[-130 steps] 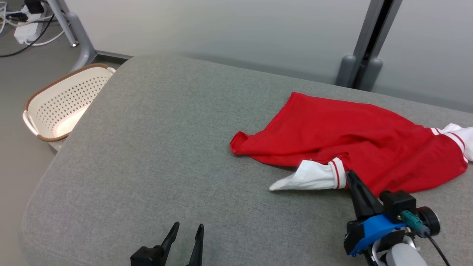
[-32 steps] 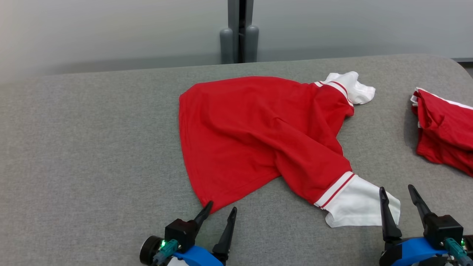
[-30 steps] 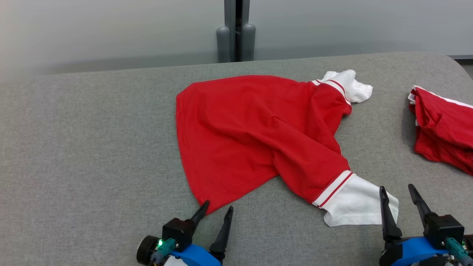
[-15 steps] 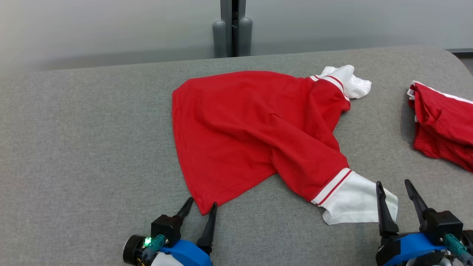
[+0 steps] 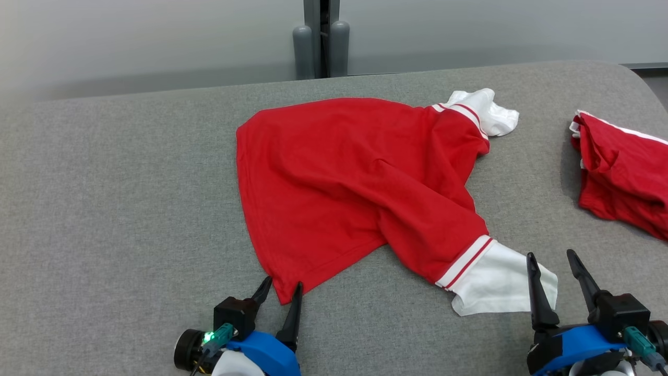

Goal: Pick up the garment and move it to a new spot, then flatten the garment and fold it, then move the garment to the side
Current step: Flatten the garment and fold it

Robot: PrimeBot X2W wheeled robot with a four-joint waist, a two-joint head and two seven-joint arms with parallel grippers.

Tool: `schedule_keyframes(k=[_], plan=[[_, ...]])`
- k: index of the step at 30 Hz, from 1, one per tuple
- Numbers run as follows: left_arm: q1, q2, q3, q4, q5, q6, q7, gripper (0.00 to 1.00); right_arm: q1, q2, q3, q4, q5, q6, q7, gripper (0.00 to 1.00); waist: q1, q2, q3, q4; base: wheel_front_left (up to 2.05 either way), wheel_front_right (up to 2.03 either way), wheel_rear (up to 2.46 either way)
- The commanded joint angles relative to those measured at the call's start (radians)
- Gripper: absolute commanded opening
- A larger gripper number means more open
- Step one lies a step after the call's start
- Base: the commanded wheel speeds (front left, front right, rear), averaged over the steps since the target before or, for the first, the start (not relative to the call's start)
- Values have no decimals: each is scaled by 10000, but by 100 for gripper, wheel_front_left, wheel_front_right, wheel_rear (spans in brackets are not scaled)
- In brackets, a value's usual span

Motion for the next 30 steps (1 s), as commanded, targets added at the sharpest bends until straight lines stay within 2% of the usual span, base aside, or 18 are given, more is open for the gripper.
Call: schedule_keyframes(k=[1,2,10,11,13,22,30], plan=[[56,10,-78,264,-44,69,113,92,-64,9,17,20,57,-3,-3,100,0,-1,-8,9,0,0,0],[43,13,-110,374,-69,110,123,100,-66,9,28,37,77,-3,-3,100,0,-1,-16,16,0,0,0],[156,27,-408,865,-293,352,146,100,-32,9,36,115,83,-3,-3,100,0,-1,-137,60,0,0,0],[157,26,-447,901,-334,352,146,87,-26,9,37,123,78,-3,-3,100,0,-1,-152,62,0,0,0],[120,26,-497,937,-377,373,147,0,-7,9,46,132,74,-3,-3,100,0,-1,-182,72,0,0,0],[283,23,101,-59,-105,578,60,0,328,8,-119,329,125,-3,-4,100,0,-1,-614,635,0,0,0],[1153,72,1720,-842,365,629,59,0,596,5,145,656,278,-3,-1,100,0,-1,-1133,1272,0,0,0]])
